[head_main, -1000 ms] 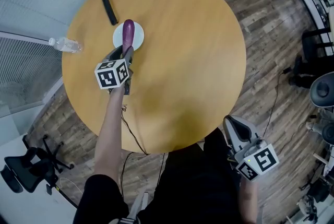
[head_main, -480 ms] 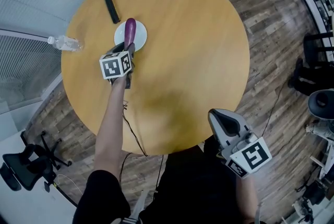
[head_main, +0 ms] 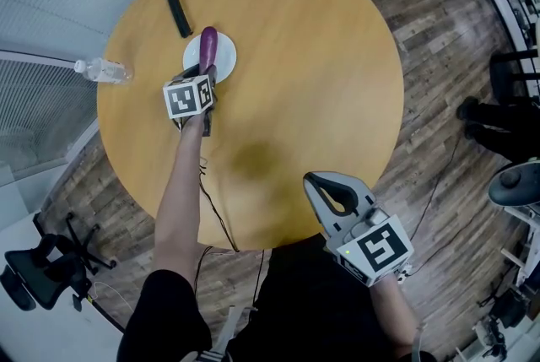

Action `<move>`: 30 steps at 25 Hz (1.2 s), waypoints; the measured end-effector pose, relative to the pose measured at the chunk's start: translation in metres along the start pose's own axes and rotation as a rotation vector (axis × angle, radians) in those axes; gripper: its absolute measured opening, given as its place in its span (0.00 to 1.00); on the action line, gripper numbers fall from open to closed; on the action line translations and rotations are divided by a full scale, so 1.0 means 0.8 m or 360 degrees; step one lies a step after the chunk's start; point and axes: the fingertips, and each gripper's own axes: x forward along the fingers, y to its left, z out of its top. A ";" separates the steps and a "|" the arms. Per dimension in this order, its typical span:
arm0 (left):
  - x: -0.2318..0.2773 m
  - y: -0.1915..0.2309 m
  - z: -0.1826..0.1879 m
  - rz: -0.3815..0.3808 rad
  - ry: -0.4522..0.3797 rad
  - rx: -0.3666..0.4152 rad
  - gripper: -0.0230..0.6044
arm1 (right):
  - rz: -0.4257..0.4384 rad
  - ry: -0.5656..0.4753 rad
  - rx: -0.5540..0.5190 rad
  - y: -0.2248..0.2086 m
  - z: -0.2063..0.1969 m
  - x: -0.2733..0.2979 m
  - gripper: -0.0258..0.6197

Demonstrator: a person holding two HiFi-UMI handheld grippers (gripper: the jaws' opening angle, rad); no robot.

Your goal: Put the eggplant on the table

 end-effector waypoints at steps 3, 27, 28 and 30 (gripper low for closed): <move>-0.002 0.000 0.000 0.0022 0.0001 0.0012 0.31 | 0.0010 0.0014 0.0001 0.005 -0.004 0.002 0.07; 0.002 0.009 0.000 0.0045 -0.0023 0.0052 0.36 | 0.0057 -0.0065 0.0057 0.022 -0.008 0.004 0.07; 0.002 0.009 -0.001 0.0049 -0.0020 0.0056 0.36 | 0.0059 -0.0065 0.0057 0.023 -0.008 0.004 0.07; 0.002 0.010 -0.005 0.0046 -0.0007 0.0057 0.36 | 0.0063 -0.0070 0.0054 0.024 -0.009 0.004 0.07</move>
